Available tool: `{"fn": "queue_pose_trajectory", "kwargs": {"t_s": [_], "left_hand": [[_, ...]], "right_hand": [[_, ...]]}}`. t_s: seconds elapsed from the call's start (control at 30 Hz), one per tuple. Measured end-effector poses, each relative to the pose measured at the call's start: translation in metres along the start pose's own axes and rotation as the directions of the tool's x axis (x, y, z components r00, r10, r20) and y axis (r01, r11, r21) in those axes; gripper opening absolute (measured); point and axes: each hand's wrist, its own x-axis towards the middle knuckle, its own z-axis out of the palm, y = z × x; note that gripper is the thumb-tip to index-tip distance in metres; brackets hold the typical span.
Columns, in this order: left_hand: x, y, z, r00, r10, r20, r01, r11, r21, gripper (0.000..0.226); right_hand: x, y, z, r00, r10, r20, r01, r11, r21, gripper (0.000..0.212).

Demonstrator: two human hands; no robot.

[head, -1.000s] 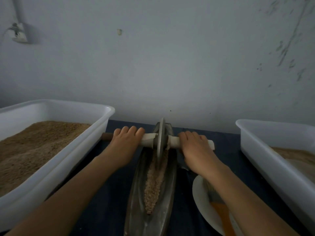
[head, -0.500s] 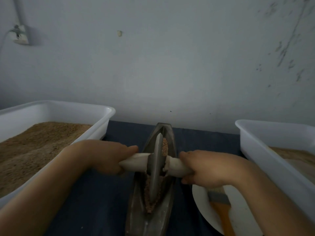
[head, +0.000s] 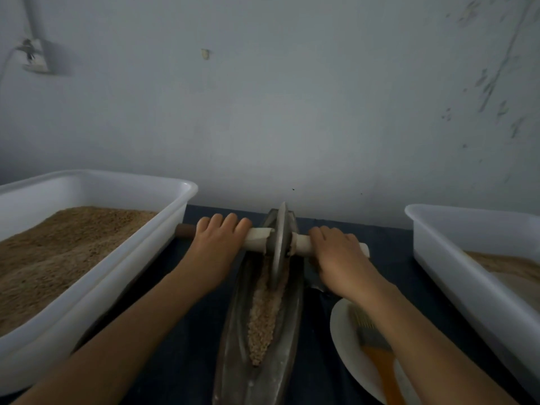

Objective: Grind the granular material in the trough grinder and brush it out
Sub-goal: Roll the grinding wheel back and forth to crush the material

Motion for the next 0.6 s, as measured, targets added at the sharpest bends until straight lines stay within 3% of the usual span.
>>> {"fn": "queue_pose_trajectory", "kwargs": {"t_s": [0.1,0.23,0.33,0.43,0.53,0.6], "left_hand": [[-0.001,-0.002,0.001,1.000,0.005,0.003,-0.005,0.999,-0.036,0.048],[-0.007,-0.008,-0.015,0.978,0.034,0.207,-0.014,0.995,-0.096,0.044],[-0.013,-0.010,-0.038,0.910,0.109,0.399,-0.050,0.987,-0.154,0.041],[-0.020,-0.013,-0.060,0.800,0.188,0.570,-0.057,0.969,-0.239,0.035],[-0.023,-0.017,-0.072,0.715,0.244,0.655,-0.053,0.953,-0.298,0.030],[-0.023,-0.017,-0.071,0.710,0.244,0.660,-0.038,0.950,-0.310,0.029]], "right_hand": [[-0.002,-0.003,-0.003,1.000,-0.007,-0.008,0.007,1.000,0.002,0.033],[-0.008,-0.008,-0.019,0.990,-0.057,0.132,0.057,0.998,0.009,0.025],[-0.016,-0.014,-0.038,0.951,-0.093,0.296,0.068,0.993,0.092,0.025],[-0.024,-0.017,-0.057,0.880,-0.145,0.452,0.074,0.982,0.172,0.027],[-0.030,-0.019,-0.069,0.833,-0.190,0.520,0.087,0.973,0.215,0.025],[-0.029,-0.021,-0.069,0.838,-0.181,0.515,0.088,0.976,0.199,0.028]]}}
